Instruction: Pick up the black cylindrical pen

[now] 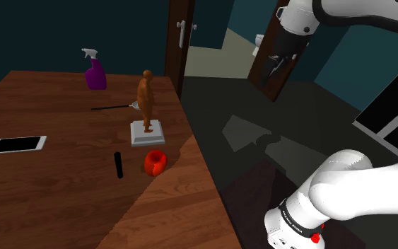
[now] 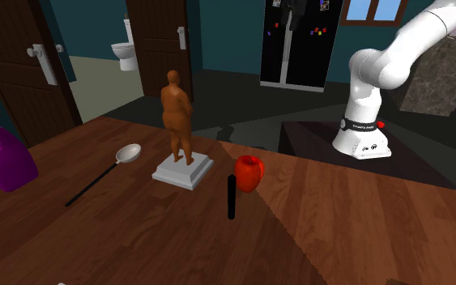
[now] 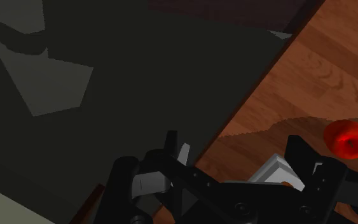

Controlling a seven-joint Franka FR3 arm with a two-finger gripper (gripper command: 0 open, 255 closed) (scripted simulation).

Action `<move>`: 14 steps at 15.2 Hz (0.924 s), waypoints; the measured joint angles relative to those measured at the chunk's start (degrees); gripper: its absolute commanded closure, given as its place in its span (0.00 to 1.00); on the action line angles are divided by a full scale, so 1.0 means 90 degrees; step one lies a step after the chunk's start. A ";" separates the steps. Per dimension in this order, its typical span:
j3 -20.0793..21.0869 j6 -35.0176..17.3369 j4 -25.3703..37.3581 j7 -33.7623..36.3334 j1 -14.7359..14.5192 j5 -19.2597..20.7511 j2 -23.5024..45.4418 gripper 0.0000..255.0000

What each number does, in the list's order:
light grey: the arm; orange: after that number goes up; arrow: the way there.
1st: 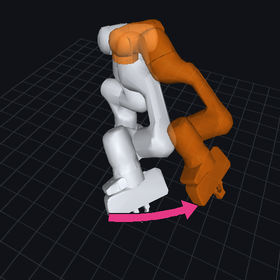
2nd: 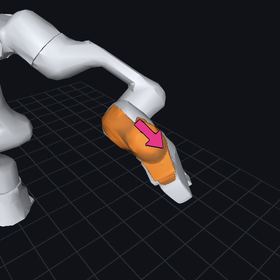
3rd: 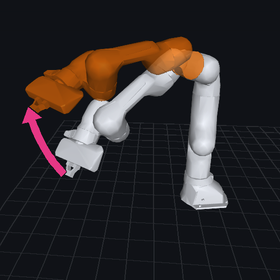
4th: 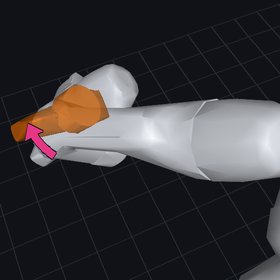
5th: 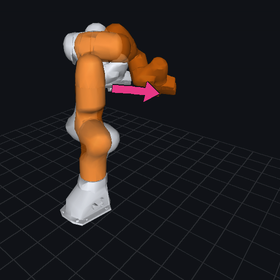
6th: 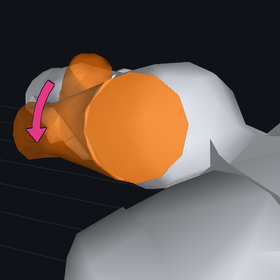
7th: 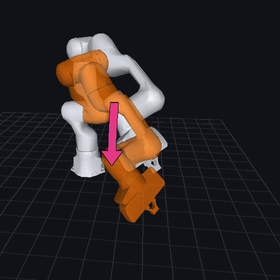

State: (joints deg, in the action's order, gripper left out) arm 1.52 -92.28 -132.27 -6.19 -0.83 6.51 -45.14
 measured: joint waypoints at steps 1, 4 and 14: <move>0.0000 0.0000 0.0000 0.0000 0.0000 0.0000 0.0000 0.00; 0.0243 -0.0144 -0.0129 0.0362 -0.0049 -0.0182 0.0107 0.00; 0.1427 -0.1112 -0.0185 0.2124 -0.0241 -0.0940 0.1357 0.00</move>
State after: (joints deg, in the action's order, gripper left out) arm 14.37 -102.29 -133.94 12.93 -3.00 -1.95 -32.93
